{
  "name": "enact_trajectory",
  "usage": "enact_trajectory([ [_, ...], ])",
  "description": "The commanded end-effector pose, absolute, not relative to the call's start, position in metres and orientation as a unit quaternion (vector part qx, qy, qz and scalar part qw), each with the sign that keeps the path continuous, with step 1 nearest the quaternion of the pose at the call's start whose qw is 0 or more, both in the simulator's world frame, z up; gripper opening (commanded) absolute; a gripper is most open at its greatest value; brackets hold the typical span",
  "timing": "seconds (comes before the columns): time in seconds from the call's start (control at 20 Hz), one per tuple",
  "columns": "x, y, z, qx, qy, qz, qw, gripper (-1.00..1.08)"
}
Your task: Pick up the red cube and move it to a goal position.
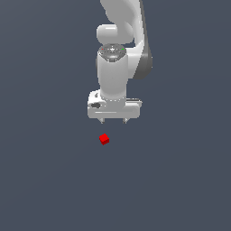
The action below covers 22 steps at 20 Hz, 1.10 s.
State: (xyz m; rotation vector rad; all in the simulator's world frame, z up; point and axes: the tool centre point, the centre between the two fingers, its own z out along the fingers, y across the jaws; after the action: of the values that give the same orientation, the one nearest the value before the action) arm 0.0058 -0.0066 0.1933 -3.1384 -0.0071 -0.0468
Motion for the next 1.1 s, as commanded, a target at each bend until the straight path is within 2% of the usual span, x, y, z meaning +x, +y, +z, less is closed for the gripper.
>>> enact_trajectory([
  [0.0, 0.006, -0.007, 0.193, -1.000, -0.002, -0.015, 0.001, 1.00],
  [0.55, 0.003, -0.014, 0.171, -0.999, -0.037, -0.013, 0.001, 1.00],
  [1.05, 0.000, -0.033, 0.110, -0.991, -0.131, -0.008, 0.002, 1.00],
])
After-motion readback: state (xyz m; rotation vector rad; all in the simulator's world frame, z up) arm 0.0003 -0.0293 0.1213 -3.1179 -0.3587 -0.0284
